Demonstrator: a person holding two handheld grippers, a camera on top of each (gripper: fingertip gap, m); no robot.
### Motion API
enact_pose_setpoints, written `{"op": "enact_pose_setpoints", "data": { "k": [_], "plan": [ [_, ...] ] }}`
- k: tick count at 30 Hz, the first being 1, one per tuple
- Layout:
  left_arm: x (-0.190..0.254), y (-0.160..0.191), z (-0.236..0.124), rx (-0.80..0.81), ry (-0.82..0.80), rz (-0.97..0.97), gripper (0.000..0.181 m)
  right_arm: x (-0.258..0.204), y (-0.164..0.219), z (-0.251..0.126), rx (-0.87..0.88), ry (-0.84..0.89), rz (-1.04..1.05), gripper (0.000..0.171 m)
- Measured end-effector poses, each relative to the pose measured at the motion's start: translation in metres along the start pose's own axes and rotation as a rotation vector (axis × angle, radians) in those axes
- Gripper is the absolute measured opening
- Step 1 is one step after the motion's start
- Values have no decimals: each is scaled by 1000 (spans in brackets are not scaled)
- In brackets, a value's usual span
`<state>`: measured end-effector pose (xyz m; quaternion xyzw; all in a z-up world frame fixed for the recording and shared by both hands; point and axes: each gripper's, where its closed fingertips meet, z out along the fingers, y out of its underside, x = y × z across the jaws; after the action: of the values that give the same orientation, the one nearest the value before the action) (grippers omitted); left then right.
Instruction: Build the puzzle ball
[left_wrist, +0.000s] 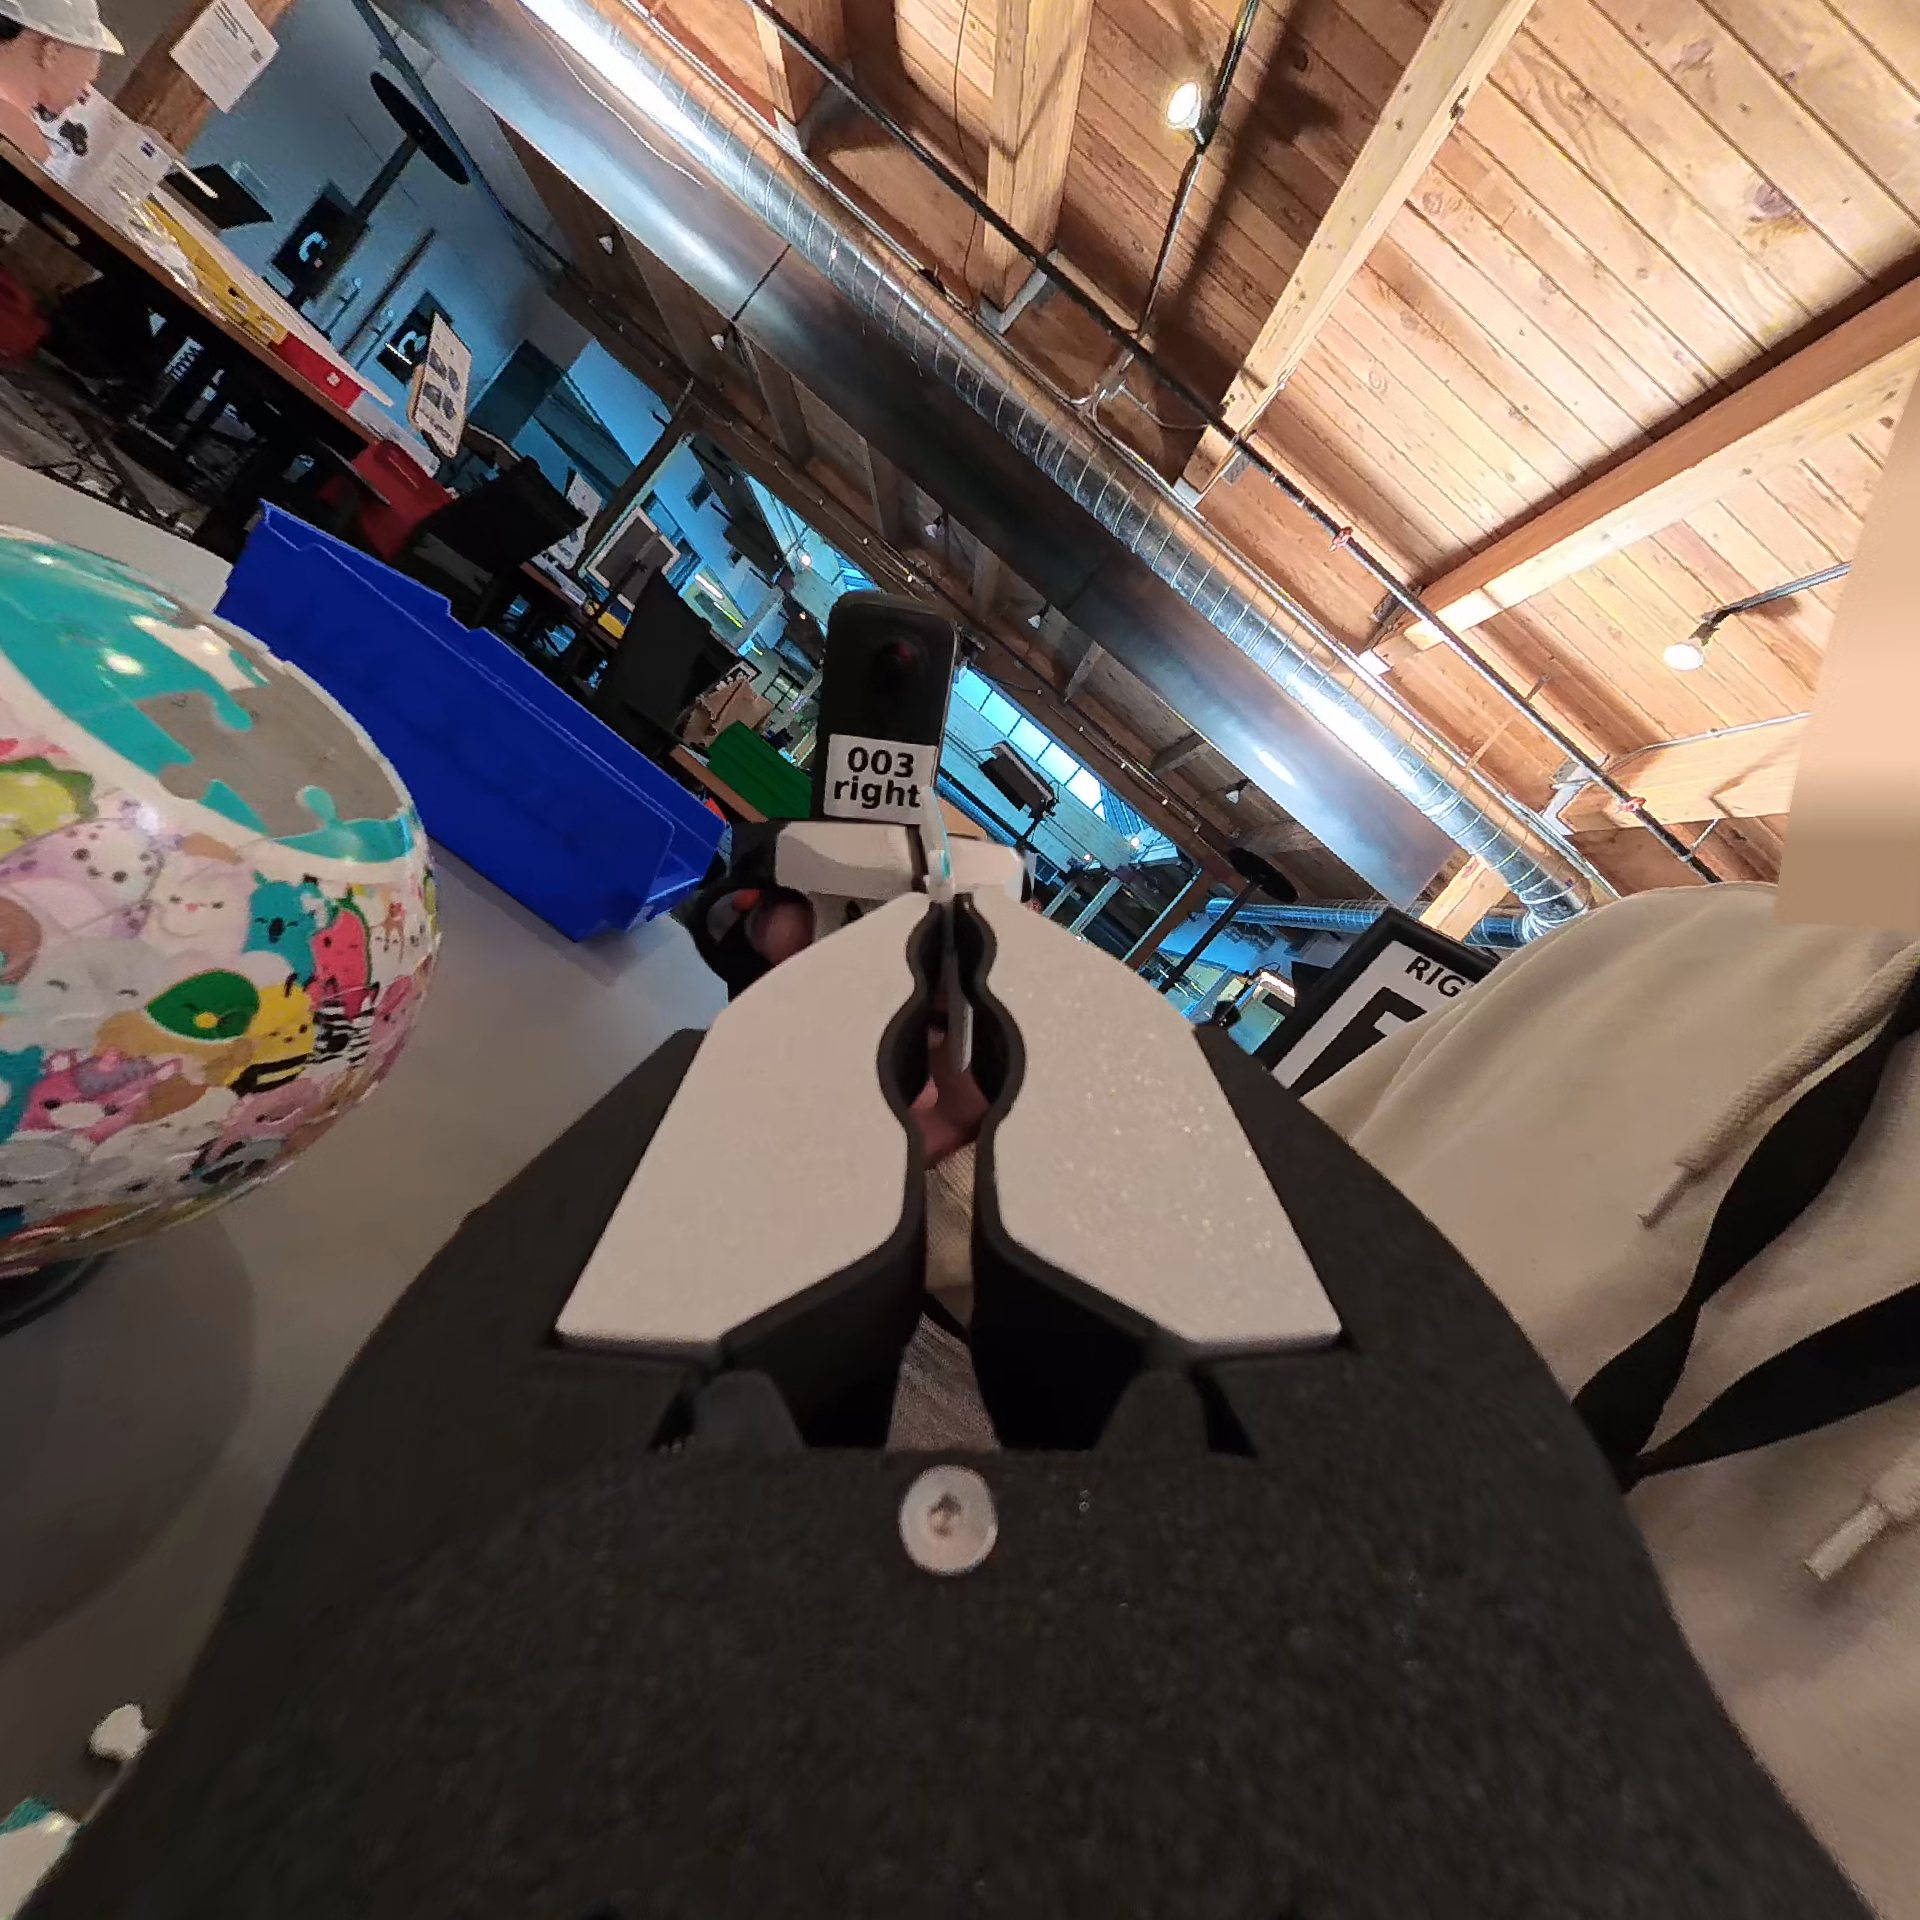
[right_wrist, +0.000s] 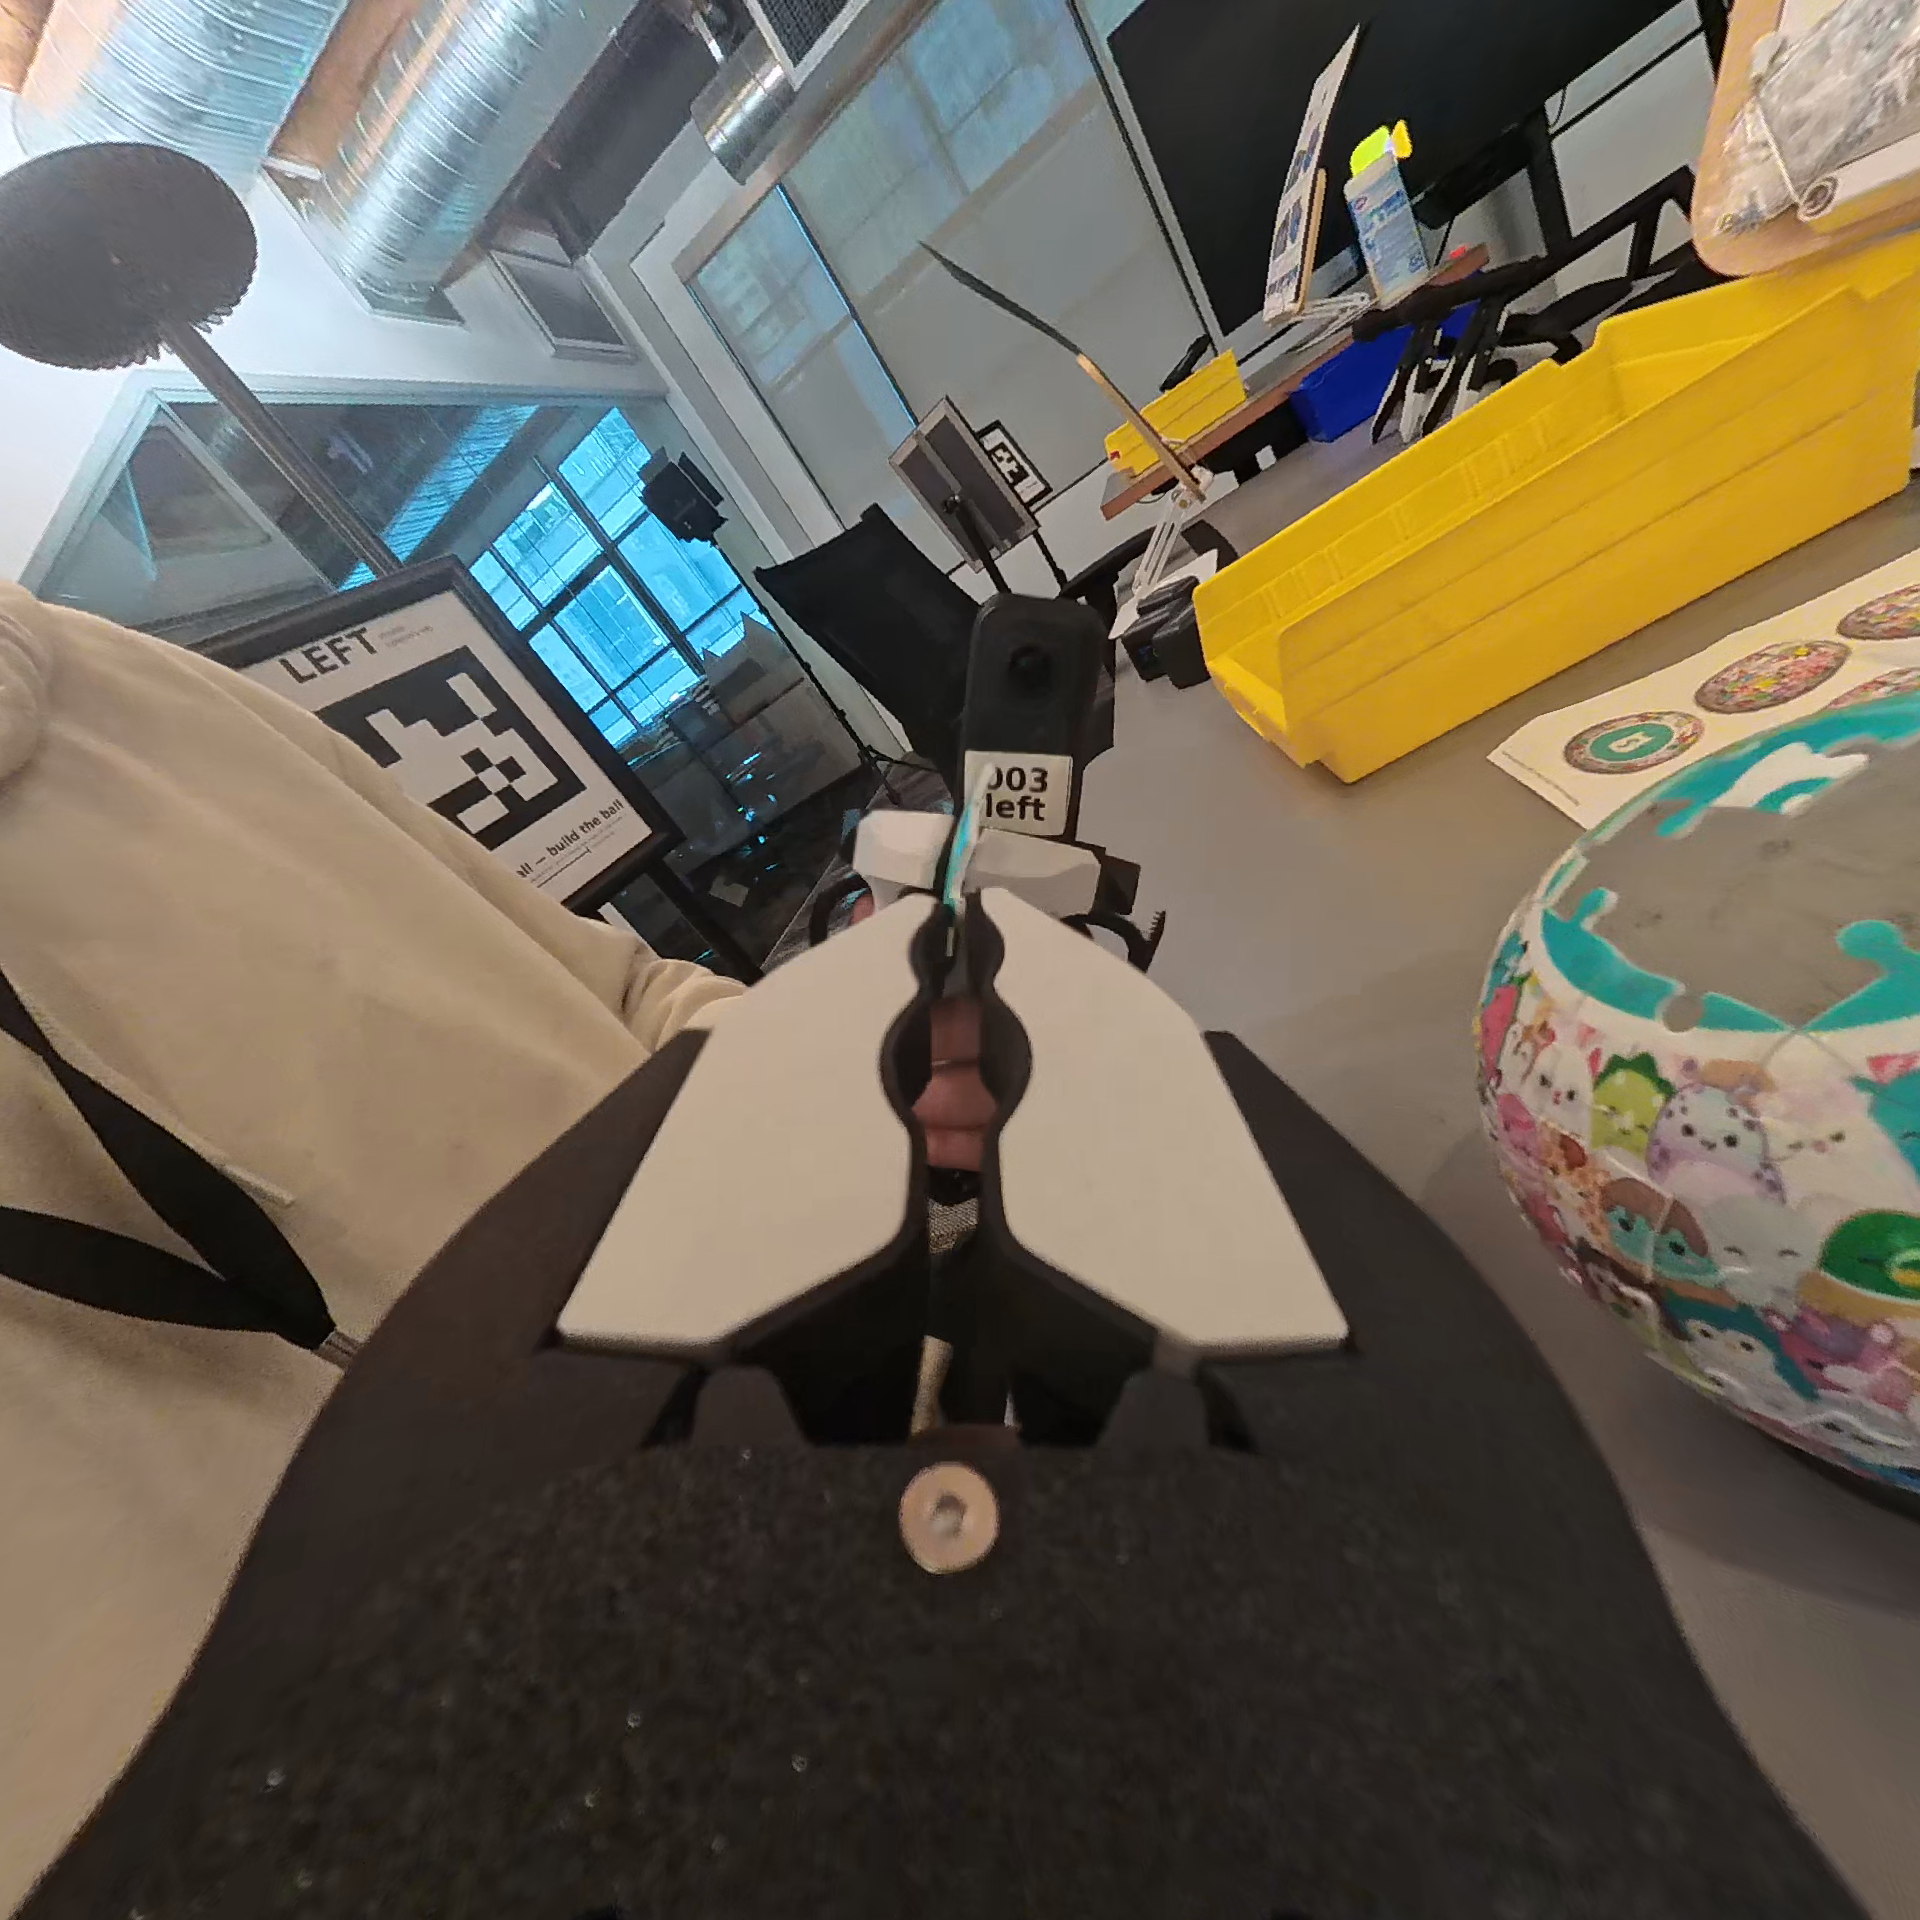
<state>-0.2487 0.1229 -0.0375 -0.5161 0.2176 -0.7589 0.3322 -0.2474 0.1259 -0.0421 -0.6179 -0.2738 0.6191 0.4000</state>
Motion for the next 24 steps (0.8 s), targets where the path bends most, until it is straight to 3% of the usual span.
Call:
{"op": "enact_pose_setpoints", "data": {
  "k": [4, 9, 12, 14, 18, 24],
  "plan": [
    [-11, 0, 2, 0, -55, 19, 2, 10, -2, -2, -34, 50, 13, 2],
    [-38, -15, -4, -45, -180, 89, 22, 45, -34, -33, -107, 150, 98, 1],
    [-54, -27, -8, -149, -297, 254, 14, 77, -55, -48, -152, 174, 266, 1],
    [-61, -36, -7, -235, -357, 378, 8, 92, -52, -47, -259, 185, 341, 1],
    [-82, -50, -7, -427, -500, 590, 0, 107, -53, -36, -312, 146, 414, 2],
    [-103, -51, 4, -613, -508, 702, 0, 120, -42, -40, -345, 160, 493, 2]
  ]
}}
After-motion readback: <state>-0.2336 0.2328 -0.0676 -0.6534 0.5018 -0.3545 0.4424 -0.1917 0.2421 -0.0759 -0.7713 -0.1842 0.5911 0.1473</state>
